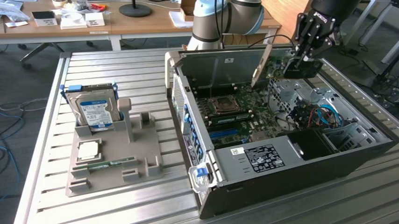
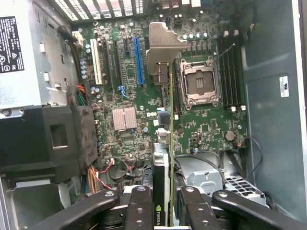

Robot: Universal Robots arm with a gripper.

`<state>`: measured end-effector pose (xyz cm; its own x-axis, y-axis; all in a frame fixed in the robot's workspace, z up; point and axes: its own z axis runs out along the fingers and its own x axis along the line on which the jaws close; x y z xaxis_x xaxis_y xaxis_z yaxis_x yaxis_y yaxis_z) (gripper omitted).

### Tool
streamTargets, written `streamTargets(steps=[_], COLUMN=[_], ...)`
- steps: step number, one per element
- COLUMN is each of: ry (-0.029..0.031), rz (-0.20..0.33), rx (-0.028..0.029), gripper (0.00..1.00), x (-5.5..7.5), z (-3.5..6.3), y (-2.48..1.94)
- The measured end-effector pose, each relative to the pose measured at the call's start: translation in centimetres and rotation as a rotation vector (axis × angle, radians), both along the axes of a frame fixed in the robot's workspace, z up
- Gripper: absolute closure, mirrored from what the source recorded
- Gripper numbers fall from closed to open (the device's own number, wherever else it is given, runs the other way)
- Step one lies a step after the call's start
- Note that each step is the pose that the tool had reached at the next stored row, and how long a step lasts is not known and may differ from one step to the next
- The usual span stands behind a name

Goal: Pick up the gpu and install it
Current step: 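Insert the gpu into the slot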

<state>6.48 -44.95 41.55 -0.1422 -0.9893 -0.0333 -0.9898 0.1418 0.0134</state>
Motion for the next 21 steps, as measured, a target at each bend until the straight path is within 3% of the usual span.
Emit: streamTargets(steps=[11,21], ry=[-0.0018,-0.0198], rz=[0.045,0.068], rx=[0.0,-0.0002], gripper=[0.73,0.73], x=[-0.3,-1.1], z=[-0.38,-1.4], y=[0.0,-0.01])
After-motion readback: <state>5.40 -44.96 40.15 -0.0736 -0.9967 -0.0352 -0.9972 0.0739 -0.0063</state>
